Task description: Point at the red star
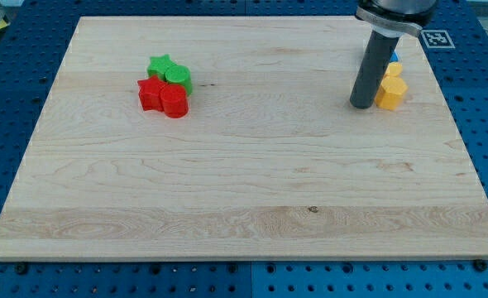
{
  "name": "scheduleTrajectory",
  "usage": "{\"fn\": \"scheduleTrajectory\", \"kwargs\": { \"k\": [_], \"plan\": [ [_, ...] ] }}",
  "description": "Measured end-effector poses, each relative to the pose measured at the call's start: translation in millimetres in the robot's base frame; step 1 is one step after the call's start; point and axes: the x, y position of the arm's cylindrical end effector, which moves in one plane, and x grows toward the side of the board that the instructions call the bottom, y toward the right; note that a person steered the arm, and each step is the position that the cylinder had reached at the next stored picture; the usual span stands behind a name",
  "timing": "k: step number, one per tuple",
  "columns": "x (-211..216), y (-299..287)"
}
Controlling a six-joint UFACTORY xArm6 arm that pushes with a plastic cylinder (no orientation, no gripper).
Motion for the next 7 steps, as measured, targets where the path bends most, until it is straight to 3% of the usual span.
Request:
{"fn": "scheduleTrajectory", "kwargs": {
  "k": [5,7],
  "plan": [
    [-2,11],
    [46,11]
  ]
}}
